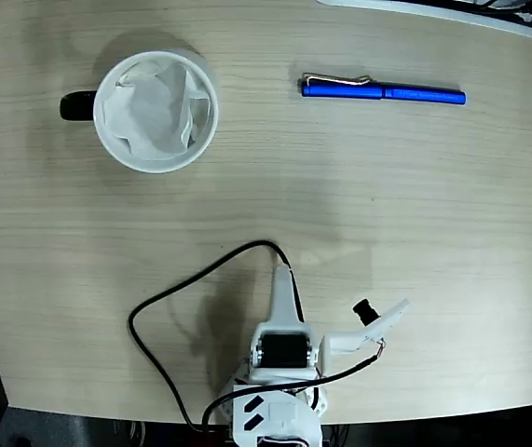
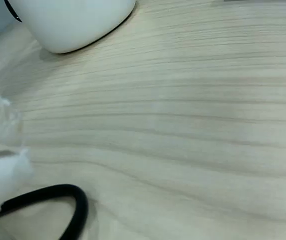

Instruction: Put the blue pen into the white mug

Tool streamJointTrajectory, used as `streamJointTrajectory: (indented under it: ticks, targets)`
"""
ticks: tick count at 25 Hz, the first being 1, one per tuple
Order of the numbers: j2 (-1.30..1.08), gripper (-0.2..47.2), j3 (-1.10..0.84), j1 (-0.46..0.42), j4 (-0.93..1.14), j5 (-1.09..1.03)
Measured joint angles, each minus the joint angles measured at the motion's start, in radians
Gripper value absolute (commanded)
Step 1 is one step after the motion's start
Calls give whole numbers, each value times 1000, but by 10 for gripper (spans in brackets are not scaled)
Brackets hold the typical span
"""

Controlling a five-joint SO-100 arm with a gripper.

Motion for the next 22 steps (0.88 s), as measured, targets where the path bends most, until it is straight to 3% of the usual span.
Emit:
streamJointTrajectory:
  ticks: [22]
  targets:
    - [0,0,0,-11,2,0]
